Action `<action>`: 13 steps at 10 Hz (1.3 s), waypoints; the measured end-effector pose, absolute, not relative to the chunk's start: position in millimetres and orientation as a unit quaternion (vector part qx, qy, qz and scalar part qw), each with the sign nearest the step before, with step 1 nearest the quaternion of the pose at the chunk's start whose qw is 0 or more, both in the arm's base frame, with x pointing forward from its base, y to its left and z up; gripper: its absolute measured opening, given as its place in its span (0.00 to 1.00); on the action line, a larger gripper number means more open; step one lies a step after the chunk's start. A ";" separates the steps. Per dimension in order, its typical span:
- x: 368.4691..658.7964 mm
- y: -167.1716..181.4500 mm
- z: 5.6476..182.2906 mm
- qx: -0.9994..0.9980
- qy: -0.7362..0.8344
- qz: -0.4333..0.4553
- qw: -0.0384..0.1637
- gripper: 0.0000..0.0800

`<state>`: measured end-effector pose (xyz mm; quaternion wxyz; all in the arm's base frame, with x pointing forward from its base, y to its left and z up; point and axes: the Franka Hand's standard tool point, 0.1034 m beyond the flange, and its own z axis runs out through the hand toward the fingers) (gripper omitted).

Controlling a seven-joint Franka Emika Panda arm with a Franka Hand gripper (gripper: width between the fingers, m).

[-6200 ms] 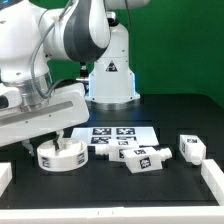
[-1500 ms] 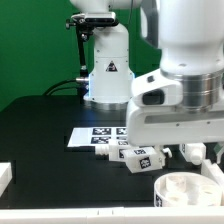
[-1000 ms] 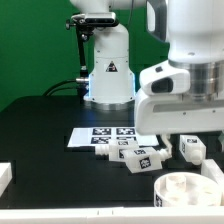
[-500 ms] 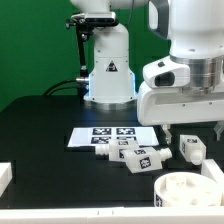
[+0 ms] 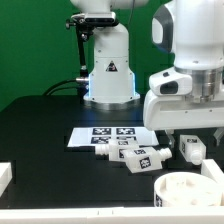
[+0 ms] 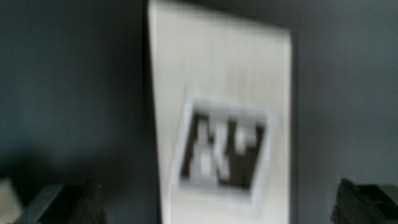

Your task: Assemble stool

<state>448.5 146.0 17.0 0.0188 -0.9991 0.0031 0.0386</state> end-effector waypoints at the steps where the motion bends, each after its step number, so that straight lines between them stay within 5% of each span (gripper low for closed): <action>1: 444.8 151.5 10.6 -0.999 0.010 0.039 0.018 0.81; 4: 442.6 157.7 6.7 -0.999 0.014 0.042 0.016 0.80; 6: 442.7 158.3 6.9 -0.999 -0.006 0.042 0.017 0.39; 9: 443.8 156.0 23.3 -0.976 -0.213 0.026 0.020 0.39; 13: 445.8 153.0 22.3 -0.932 -0.361 0.023 0.015 0.39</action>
Offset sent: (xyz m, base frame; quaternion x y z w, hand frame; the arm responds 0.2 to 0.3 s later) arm 0.0000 0.0000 0.0000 0.0000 0.0000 0.0000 1.0000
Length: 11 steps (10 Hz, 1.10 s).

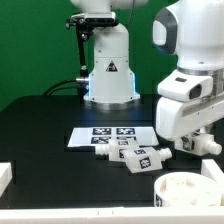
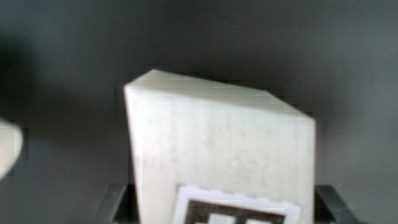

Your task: Assemble stool

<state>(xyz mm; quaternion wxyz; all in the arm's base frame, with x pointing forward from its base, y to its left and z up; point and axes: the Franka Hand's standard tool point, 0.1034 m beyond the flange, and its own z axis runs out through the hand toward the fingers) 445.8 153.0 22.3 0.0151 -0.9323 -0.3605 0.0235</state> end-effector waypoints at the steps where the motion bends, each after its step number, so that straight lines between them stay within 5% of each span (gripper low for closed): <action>1: 448.2 159.6 23.3 -0.896 -0.443 0.020 0.005 0.39; 11: 451.7 145.4 16.3 -0.518 -0.854 -0.010 -0.034 0.39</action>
Offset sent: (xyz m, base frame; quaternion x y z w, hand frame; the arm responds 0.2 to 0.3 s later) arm -0.0080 -0.0007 0.0131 -0.0649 0.0397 -0.1693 0.9826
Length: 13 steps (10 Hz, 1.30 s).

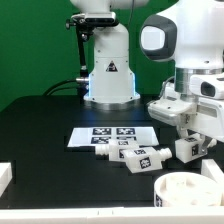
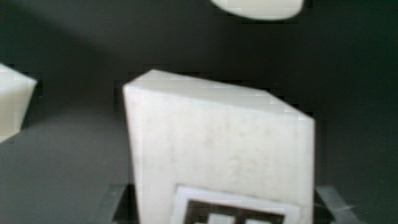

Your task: Assemble stool

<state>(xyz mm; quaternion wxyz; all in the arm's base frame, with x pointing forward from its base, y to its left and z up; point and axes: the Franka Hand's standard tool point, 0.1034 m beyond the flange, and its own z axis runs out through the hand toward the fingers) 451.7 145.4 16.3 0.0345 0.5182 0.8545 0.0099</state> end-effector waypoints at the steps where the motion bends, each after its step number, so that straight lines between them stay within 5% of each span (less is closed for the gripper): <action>1: 451.4 144.0 15.9 0.477 0.878 0.006 0.038 0.39; 7: 442.9 136.1 6.6 0.097 0.994 -0.016 0.050 0.39; 10: 443.4 134.4 6.1 0.102 0.993 -0.016 0.050 0.39; 11: 443.4 134.3 6.1 0.104 0.993 -0.016 0.050 0.64; 12: 445.6 135.3 12.8 0.149 0.987 -0.014 0.055 0.76; 13: 448.5 133.0 24.3 0.180 0.982 -0.014 0.063 0.76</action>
Offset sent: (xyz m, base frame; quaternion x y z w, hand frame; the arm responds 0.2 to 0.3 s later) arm -0.0149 0.0232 -0.0104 -0.0493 0.0570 -0.4472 0.8913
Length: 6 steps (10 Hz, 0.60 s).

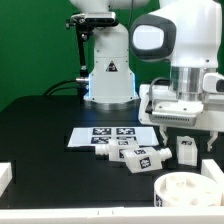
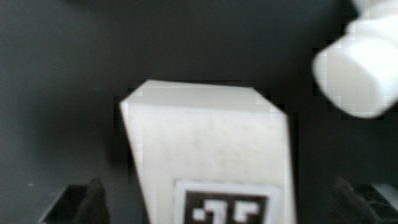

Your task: Assemble stool

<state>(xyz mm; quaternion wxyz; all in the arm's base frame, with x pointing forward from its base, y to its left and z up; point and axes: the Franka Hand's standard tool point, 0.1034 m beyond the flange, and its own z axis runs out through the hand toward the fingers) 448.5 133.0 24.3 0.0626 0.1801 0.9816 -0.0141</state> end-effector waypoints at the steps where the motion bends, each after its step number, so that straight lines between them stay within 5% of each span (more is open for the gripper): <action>1: 452.6 129.0 35.8 0.231 0.970 -0.014 0.070 0.80; 6: 467.1 128.6 41.6 0.502 0.862 0.000 0.073 0.81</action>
Offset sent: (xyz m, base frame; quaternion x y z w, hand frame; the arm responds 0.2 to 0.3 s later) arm 0.0303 0.0002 0.0010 0.0260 -0.0554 0.3044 0.9506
